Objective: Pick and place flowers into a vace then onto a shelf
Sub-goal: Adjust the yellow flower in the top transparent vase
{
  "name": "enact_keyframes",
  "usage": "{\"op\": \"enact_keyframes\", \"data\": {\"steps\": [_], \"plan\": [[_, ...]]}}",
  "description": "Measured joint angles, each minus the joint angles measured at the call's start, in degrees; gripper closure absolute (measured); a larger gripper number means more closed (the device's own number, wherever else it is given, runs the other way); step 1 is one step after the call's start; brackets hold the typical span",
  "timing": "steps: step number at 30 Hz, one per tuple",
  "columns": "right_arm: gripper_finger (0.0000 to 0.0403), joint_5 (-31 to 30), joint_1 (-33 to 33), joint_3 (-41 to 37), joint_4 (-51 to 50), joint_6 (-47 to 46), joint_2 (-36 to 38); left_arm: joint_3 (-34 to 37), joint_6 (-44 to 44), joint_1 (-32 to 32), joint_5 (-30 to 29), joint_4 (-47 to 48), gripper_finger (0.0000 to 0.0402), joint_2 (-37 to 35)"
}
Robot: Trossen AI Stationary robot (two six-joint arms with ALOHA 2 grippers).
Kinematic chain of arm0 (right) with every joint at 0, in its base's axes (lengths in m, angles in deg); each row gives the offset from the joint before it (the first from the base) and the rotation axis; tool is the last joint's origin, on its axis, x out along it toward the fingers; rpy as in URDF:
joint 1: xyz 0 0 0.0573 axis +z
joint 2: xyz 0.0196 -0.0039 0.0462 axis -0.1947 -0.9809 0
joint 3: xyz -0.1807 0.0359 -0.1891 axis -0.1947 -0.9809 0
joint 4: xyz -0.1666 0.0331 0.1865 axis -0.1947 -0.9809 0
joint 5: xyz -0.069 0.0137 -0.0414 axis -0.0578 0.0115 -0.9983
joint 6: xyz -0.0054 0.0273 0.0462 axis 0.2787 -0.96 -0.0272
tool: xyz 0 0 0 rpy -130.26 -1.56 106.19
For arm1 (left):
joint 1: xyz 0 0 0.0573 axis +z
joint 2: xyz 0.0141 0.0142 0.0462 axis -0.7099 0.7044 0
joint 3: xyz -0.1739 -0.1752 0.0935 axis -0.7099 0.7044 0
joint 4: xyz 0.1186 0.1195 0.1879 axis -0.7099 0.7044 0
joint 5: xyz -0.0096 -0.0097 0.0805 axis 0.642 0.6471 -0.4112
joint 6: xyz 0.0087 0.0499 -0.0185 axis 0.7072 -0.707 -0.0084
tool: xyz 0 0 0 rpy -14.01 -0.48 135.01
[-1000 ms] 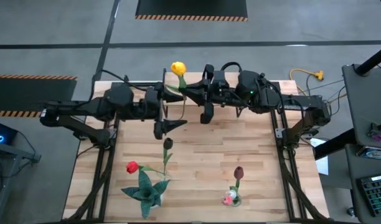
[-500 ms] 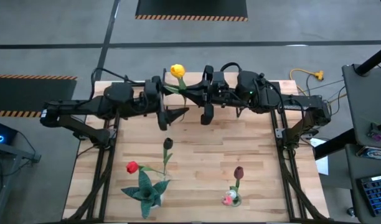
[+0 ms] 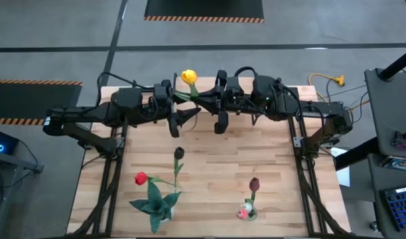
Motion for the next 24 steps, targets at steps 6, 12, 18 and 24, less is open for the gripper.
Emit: {"op": "enact_keyframes", "data": {"steps": [6,12,18,24], "plan": [[0.0394,-0.2,0.0,0.0,0.0,0.2,0.0,0.0,-0.7,-0.1,0.6,-0.1,0.0345,0.0],[0.0388,-0.7,0.0,0.0,0.0,0.0,0.0,0.0,-1.5,-0.1,0.5,-0.4,0.0396,-0.1],[0.0313,-0.2,0.1,0.0,-5.2,0.9,2.4,-0.1,-1.6,0.0,-0.4,0.3,0.0400,-3.0],[0.0217,-0.1,0.1,0.0,-11.8,2.4,5.8,-0.4,-1.5,0.0,-0.4,4.7,0.0400,-7.8]]}}
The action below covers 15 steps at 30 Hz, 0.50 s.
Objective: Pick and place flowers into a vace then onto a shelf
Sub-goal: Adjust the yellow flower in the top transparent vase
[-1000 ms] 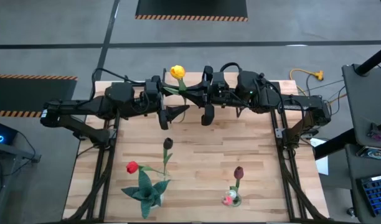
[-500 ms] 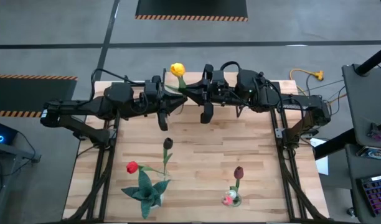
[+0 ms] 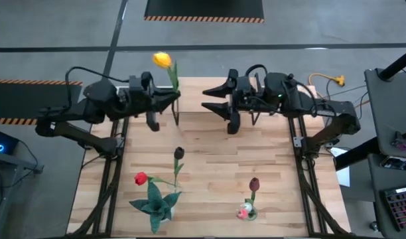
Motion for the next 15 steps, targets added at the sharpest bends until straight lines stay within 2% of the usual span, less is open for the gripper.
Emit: {"op": "enact_keyframes", "data": {"steps": [3,5,11,15], "plan": [[0.0187,-0.2,-0.2,0.0,-5.5,0.0,2.2,0.2,1.1,-0.6,0.8,5.3,0.0401,-1.7],[0.0176,-0.5,-0.4,0.0,-9.0,-0.3,3.4,0.3,2.5,-1.3,3.5,6.1,0.0401,-2.5],[0.0166,-6.7,-0.4,0.0,-16.4,-0.9,6.1,2.5,3.1,-3.8,19.9,5.9,0.0401,-3.2],[0.0170,-10.1,-0.4,0.0,-18.7,-0.7,7.2,5.5,3.1,-5.2,24.7,5.9,0.0401,-3.7]]}}
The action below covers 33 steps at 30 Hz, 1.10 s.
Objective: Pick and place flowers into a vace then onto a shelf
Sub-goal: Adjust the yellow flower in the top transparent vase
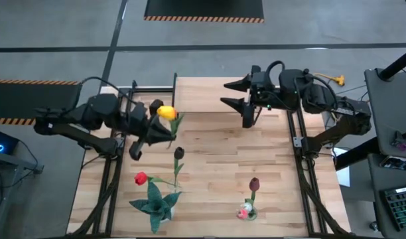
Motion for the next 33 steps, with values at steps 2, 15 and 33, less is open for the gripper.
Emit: {"op": "enact_keyframes", "data": {"steps": [2,15,33], "plan": [[0.0172,-0.6,0.0,-0.1,-0.4,0.1,0.3,1.8,0.1,-0.5,0.7,-0.9,0.0401,-0.8],[0.0177,-3.7,0.0,-1.9,-1.3,0.0,0.3,28.4,4.1,-1.4,14.4,-30.1,0.0401,-9.5],[0.0179,-6.9,-0.4,-2.5,-1.3,-0.2,0.3,44.2,8.8,-1.4,18.0,-51.7,0.0402,-8.1]]}}
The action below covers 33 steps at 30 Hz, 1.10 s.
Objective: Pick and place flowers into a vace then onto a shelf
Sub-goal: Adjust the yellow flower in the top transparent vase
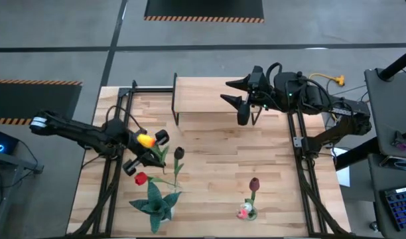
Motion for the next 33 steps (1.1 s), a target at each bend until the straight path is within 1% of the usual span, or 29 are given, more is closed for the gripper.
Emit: {"op": "enact_keyframes", "data": {"steps": [3,5,9,12,18,23,33], "plan": [[0.0179,0.0,0.0,0.0,0.0,0.0,0.0,-0.5,-2.9,0.0,2.3,0.2,0.0402,1.7],[0.0179,-0.1,0.0,0.0,0.0,0.0,0.0,-0.9,-3.3,0.0,2.9,0.0,0.0402,2.6],[0.0179,-1.4,0.0,0.0,0.0,-0.2,0.0,-1.0,-2.4,0.0,2.9,0.2,0.0402,4.4],[0.0179,-1.5,0.0,0.0,0.0,-0.1,0.0,-1.0,-0.7,0.0,3.0,0.0,0.0401,5.4],[0.0179,-1.5,0.0,0.0,0.0,0.3,0.0,-1.0,-0.7,-0.4,3.6,0.0,0.0401,7.3],[0.0179,-1.5,0.0,0.0,0.0,0.5,0.0,-0.9,-0.2,-0.3,3.8,-2.6,0.0401,9.2],[0.0179,-1.5,0.0,0.0,0.0,0.5,0.0,-3.4,-0.4,-0.3,4.1,-3.0,0.0401,9.7]]}}
